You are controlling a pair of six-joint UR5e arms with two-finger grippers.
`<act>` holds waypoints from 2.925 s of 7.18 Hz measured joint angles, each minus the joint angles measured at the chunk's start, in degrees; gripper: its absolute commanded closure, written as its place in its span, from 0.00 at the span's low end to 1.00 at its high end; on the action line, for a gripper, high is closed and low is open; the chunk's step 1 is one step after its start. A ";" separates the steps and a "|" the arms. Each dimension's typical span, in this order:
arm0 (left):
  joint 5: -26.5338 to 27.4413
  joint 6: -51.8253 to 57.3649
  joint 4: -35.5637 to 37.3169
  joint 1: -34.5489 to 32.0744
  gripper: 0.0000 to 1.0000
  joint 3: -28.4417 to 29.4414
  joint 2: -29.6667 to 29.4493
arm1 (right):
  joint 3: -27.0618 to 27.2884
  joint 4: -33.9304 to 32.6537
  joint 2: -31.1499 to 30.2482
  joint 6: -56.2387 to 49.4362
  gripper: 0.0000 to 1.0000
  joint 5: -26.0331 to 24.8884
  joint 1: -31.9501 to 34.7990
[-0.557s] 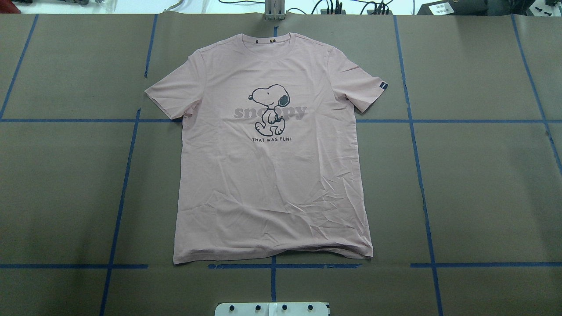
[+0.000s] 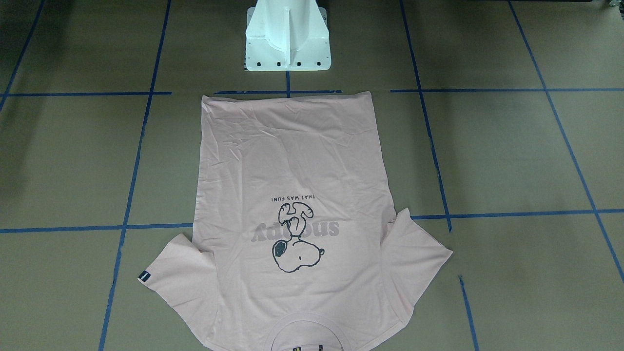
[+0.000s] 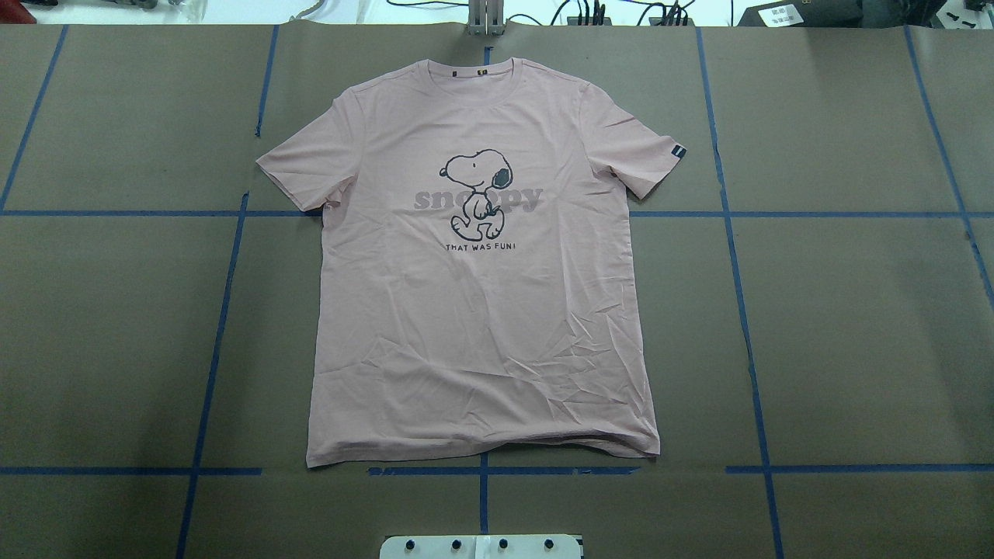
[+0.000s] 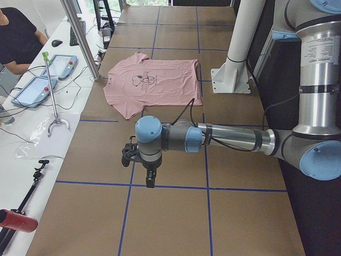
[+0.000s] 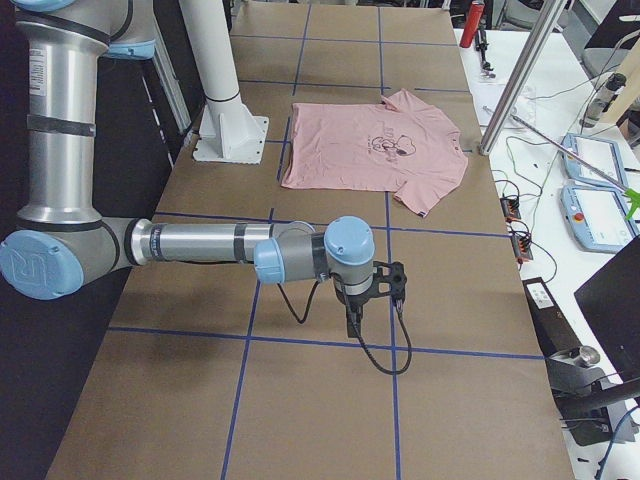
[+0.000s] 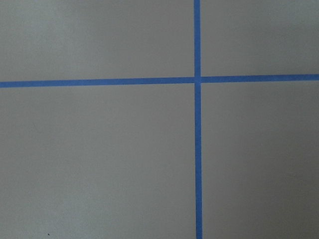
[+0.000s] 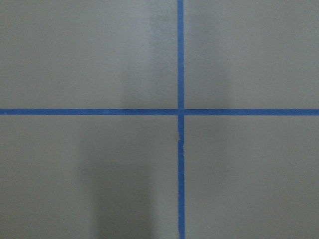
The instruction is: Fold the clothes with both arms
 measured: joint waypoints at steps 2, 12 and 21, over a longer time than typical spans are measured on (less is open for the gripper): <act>-1.00 0.06 -3.74 0.27 0.00 -0.64 -3.82 | -0.51 0.91 5.81 0.72 0.00 0.30 -7.93; -3.50 -6.99 -18.70 6.84 0.00 5.84 -12.87 | -38.07 27.60 41.48 33.49 0.05 -16.16 -32.35; 1.95 -10.27 -18.60 9.06 0.00 6.18 -15.53 | -44.25 27.68 45.18 33.30 0.67 -18.00 -34.71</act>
